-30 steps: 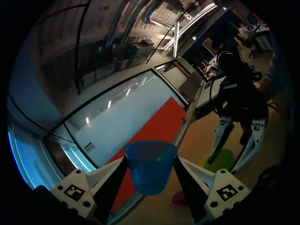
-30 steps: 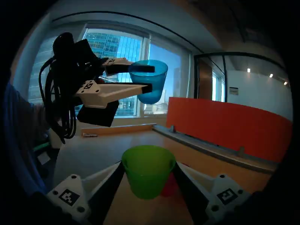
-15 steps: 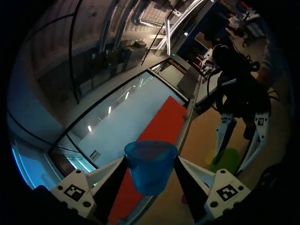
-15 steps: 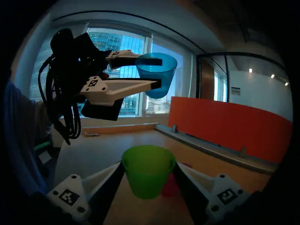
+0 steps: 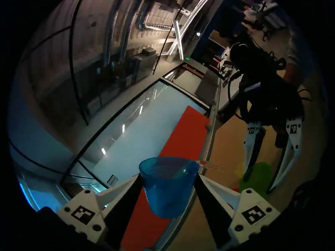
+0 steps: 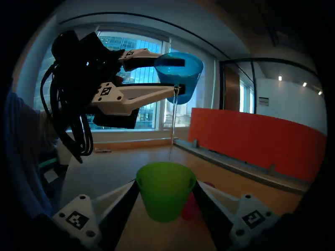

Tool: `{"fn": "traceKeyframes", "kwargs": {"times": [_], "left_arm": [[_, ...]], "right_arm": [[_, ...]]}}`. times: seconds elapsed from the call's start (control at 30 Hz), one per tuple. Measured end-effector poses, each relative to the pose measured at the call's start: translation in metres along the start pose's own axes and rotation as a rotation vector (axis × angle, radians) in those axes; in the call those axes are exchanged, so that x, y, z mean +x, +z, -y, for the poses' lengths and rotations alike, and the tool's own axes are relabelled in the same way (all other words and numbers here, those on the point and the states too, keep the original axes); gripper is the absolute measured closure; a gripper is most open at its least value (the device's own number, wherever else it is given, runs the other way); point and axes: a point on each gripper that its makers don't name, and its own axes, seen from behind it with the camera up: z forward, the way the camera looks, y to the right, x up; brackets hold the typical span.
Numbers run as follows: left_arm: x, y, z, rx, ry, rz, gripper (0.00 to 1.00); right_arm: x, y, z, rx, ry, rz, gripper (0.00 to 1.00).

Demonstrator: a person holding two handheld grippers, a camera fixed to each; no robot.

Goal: Pour water

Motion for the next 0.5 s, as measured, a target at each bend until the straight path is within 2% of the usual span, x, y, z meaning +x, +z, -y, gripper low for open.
{"fn": "traceKeyframes", "kwargs": {"times": [0.5], "left_arm": [[0.0015,0.0007,0.0004,-0.002,0.056,-0.003,0.15]], "right_arm": [[-0.0005,-0.002,-0.0009,-0.002,-0.013,0.004,0.09]]}}
